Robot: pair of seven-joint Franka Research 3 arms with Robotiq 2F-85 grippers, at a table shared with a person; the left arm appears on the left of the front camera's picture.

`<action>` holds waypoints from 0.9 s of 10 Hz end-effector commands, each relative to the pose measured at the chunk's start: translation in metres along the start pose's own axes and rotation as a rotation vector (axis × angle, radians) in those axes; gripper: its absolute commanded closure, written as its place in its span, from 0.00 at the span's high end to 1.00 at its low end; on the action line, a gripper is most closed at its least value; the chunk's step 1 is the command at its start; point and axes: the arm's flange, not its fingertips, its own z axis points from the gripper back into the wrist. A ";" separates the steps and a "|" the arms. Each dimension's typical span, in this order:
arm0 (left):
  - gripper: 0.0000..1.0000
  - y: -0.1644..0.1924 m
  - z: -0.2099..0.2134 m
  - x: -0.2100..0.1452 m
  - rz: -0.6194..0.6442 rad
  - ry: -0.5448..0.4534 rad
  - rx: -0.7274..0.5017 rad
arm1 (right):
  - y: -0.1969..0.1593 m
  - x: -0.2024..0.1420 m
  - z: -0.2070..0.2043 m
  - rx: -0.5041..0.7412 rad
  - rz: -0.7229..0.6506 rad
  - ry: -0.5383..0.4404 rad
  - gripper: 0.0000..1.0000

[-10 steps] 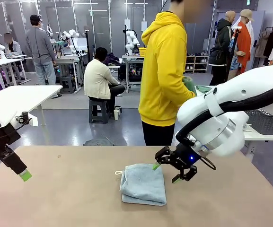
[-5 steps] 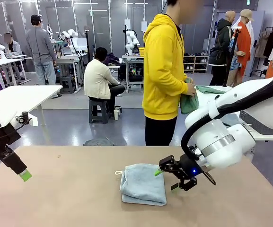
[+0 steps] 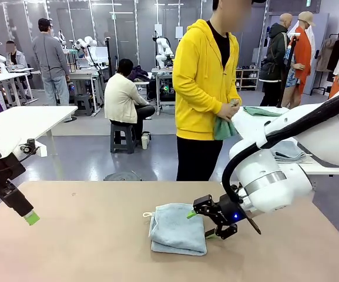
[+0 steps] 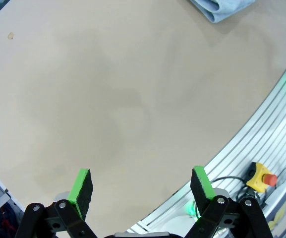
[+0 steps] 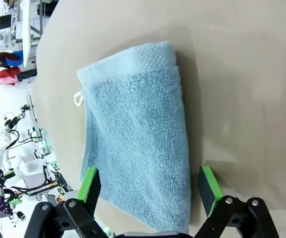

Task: Fold the towels and place them in the basket.
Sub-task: Place the folded Towel with hook on the right side of the table.

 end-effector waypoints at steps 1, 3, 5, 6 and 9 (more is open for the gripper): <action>1.00 0.001 -0.001 0.001 0.001 -0.002 0.012 | -0.003 0.002 -0.016 0.028 0.020 0.000 1.00; 1.00 0.001 -0.001 0.001 0.001 -0.002 0.012 | 0.000 0.005 -0.022 0.044 0.007 -0.001 1.00; 1.00 0.001 -0.001 0.001 0.001 -0.002 0.012 | 0.004 0.006 -0.026 0.026 -0.005 -0.001 0.41; 1.00 0.001 -0.001 0.001 0.001 -0.002 0.012 | 0.005 0.006 -0.027 0.024 -0.006 -0.001 0.00; 1.00 0.001 -0.001 0.001 0.001 -0.002 0.012 | 0.007 0.005 -0.029 0.024 -0.001 -0.006 0.13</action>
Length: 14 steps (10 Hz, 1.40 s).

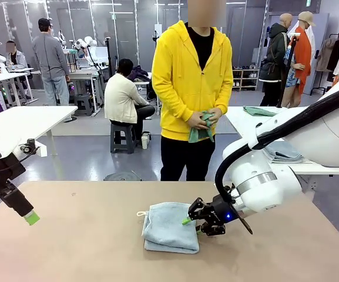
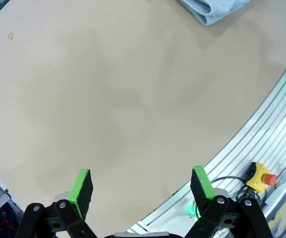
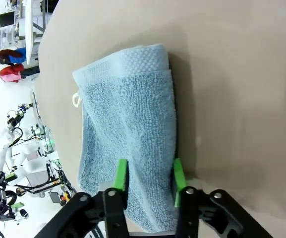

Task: Fold the towels and place them in the basket.
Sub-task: Place the folded Towel with hook on the right side of the table.

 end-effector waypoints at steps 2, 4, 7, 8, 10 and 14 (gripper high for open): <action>1.00 0.001 -0.001 0.001 0.001 -0.002 0.012 | 0.004 -0.004 -0.007 -0.001 0.006 -0.033 0.00; 1.00 0.001 -0.001 0.001 0.001 -0.002 0.012 | 0.007 -0.006 -0.004 -0.010 0.013 -0.041 0.00; 1.00 0.001 -0.001 0.001 0.001 -0.002 0.012 | 0.005 -0.001 -0.001 -0.011 0.012 -0.011 0.00; 1.00 0.001 -0.001 0.001 0.001 -0.002 0.012 | 0.005 -0.001 -0.001 -0.011 0.012 -0.011 0.00; 1.00 0.001 -0.001 0.001 0.001 -0.002 0.012 | 0.005 -0.001 -0.001 -0.011 0.012 -0.011 0.00; 1.00 0.001 -0.001 0.001 0.001 -0.002 0.012 | 0.005 -0.002 -0.002 -0.011 0.012 -0.010 0.06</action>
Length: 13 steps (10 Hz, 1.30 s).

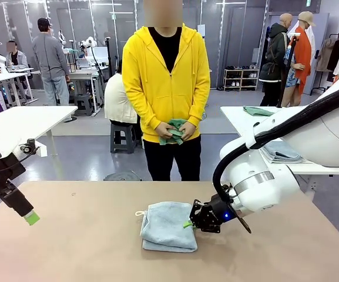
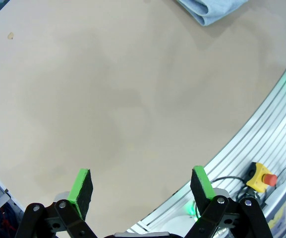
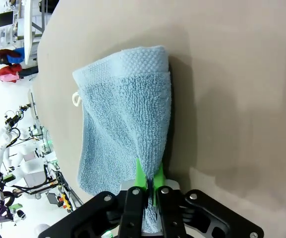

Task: Fold the towels and place them in the basket.
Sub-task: Place the folded Towel with hook on the right side of the table.

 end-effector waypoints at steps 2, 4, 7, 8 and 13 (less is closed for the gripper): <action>1.00 0.001 -0.001 0.001 0.001 -0.002 0.012 | 0.005 0.002 0.047 0.058 0.083 -0.016 0.06; 1.00 0.001 -0.001 0.001 0.001 -0.002 0.012 | -0.020 0.011 0.090 0.030 0.128 -0.053 0.06; 1.00 0.001 -0.001 0.001 0.001 -0.002 0.012 | -0.077 0.031 0.161 -0.051 0.158 -0.110 0.06; 1.00 0.001 -0.001 0.001 0.001 -0.002 0.012 | -0.099 0.039 0.182 -0.077 0.183 -0.152 0.06; 1.00 0.001 -0.001 0.001 0.001 -0.002 0.012 | -0.167 0.061 0.259 -0.146 0.164 -0.190 0.06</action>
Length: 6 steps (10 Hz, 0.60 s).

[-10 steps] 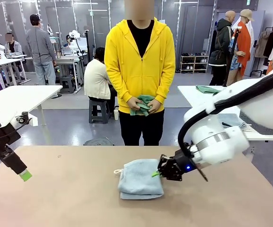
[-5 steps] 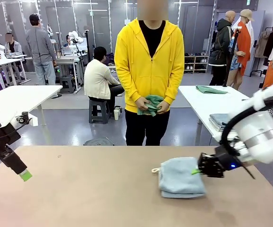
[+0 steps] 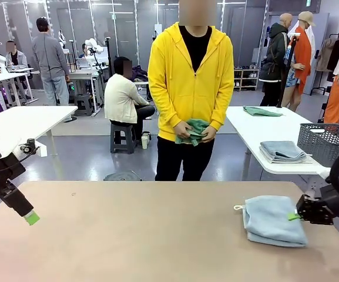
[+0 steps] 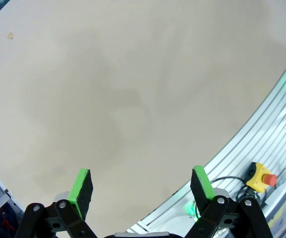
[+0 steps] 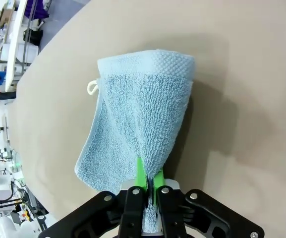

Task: Fold the towels and place them in the basket.
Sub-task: Place the folded Towel with hook on the right side of the table.

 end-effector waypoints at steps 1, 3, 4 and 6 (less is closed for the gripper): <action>1.00 0.001 -0.001 0.001 0.001 -0.002 0.012 | -0.003 0.016 0.003 -0.028 0.057 0.035 0.06; 1.00 0.001 -0.001 0.001 0.001 -0.002 0.012 | -0.001 0.028 0.006 -0.077 0.086 0.040 0.06; 1.00 0.001 -0.001 0.001 0.001 -0.002 0.012 | 0.002 0.032 0.004 -0.093 0.095 0.046 0.07; 1.00 0.001 -0.001 0.001 0.001 -0.002 0.012 | 0.009 0.035 0.008 -0.133 0.127 0.053 0.42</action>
